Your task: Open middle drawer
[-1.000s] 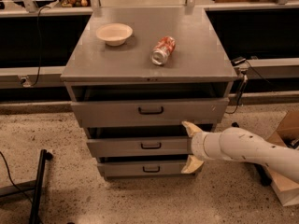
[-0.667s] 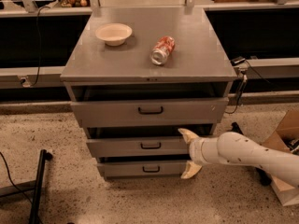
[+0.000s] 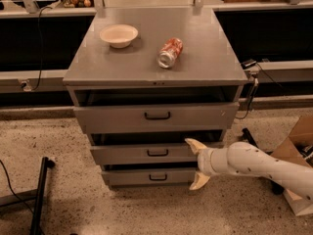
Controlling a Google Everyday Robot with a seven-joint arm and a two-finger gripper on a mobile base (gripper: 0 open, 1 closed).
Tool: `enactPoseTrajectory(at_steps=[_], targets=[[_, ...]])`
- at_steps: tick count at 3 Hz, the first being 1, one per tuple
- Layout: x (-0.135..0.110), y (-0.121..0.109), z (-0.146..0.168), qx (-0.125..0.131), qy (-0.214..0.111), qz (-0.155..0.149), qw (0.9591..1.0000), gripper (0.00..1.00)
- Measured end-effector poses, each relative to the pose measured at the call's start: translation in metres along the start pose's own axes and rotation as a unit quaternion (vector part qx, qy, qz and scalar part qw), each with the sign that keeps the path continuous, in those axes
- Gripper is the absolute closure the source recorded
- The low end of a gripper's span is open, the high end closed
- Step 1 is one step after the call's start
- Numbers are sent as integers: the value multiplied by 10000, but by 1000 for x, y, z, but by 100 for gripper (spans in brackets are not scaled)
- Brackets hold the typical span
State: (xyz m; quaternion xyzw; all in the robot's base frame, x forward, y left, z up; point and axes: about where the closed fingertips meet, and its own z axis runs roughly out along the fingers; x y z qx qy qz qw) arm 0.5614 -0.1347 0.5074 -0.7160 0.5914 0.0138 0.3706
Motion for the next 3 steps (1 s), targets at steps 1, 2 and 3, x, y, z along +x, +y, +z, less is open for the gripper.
enactPoseTrajectory(at_steps=[1, 2, 3], targets=[[0, 1, 12, -136, 11, -131, 9998, 0], [20, 1, 39, -272, 206, -314, 9989, 0], [40, 1, 62, -380, 293, -472, 9977, 0]])
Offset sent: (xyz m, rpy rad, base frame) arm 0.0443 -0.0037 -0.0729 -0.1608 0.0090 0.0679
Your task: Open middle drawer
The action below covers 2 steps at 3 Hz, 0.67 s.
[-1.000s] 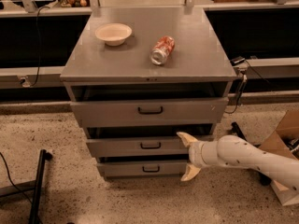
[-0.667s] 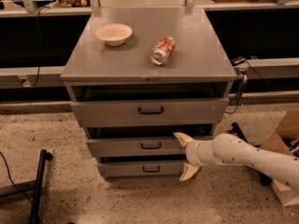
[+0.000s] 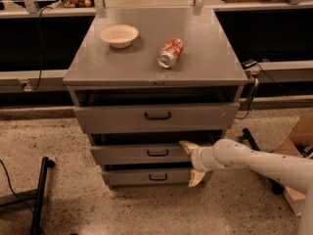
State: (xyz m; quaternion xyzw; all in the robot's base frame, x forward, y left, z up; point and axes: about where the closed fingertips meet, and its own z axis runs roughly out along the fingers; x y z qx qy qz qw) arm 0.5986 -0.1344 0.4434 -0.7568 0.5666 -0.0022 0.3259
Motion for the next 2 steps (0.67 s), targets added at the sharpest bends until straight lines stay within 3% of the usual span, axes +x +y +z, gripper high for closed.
enactPoseTrajectory(at_steps=[2], targets=[[38, -23, 4, 258, 483, 56, 9985, 0]])
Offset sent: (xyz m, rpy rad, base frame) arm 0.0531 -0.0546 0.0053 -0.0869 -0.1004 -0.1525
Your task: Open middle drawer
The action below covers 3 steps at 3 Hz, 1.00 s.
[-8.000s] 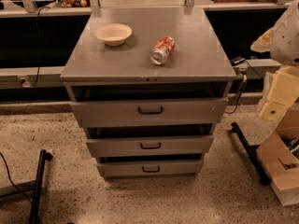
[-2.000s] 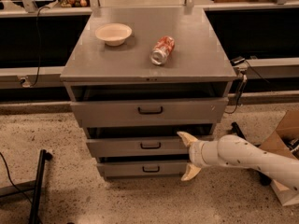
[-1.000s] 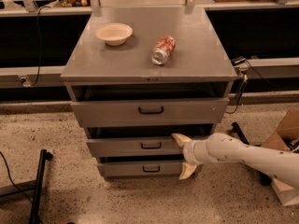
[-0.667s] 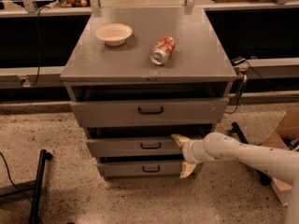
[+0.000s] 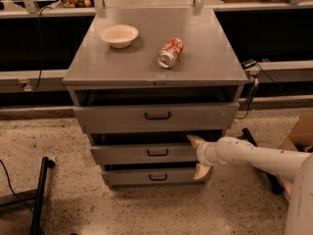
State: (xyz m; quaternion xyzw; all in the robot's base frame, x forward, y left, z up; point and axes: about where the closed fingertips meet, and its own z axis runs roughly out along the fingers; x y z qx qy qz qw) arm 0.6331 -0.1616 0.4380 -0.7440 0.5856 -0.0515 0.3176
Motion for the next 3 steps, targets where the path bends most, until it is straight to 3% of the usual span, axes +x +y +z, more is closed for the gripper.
enactPoseTrajectory(at_steps=[1, 2, 3], targets=[[17, -7, 9, -43, 201, 98, 9997, 0], [31, -8, 17, -104, 270, 287, 9992, 18], [38, -5, 21, -181, 267, 426, 9986, 25]])
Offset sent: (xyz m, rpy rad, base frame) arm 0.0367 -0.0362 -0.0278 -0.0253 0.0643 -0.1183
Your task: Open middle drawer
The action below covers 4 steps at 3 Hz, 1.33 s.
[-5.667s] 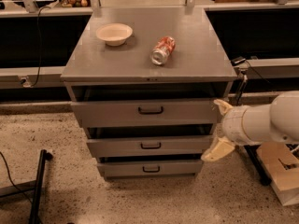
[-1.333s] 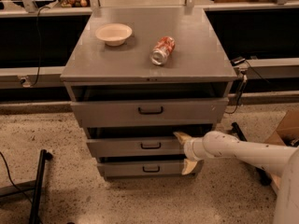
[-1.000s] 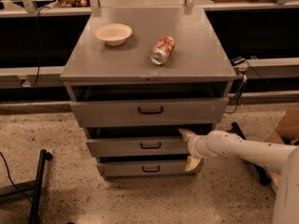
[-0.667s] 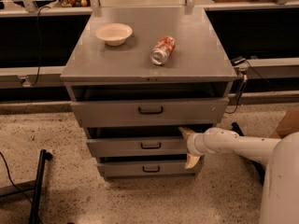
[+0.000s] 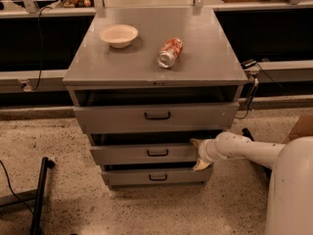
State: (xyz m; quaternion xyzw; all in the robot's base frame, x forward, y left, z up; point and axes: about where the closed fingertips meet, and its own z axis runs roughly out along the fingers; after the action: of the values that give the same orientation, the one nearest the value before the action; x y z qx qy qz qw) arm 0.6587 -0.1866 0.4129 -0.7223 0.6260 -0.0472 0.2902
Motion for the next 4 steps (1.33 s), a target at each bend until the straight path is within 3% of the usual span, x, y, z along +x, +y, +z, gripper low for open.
enactPoseTrajectory(at_steps=[2, 3, 4], targets=[[-17, 27, -1, -359, -85, 62, 9993, 35], [-27, 43, -9, -457, -305, 156, 9984, 33], [-46, 57, -32, -307, -525, 236, 9979, 24]])
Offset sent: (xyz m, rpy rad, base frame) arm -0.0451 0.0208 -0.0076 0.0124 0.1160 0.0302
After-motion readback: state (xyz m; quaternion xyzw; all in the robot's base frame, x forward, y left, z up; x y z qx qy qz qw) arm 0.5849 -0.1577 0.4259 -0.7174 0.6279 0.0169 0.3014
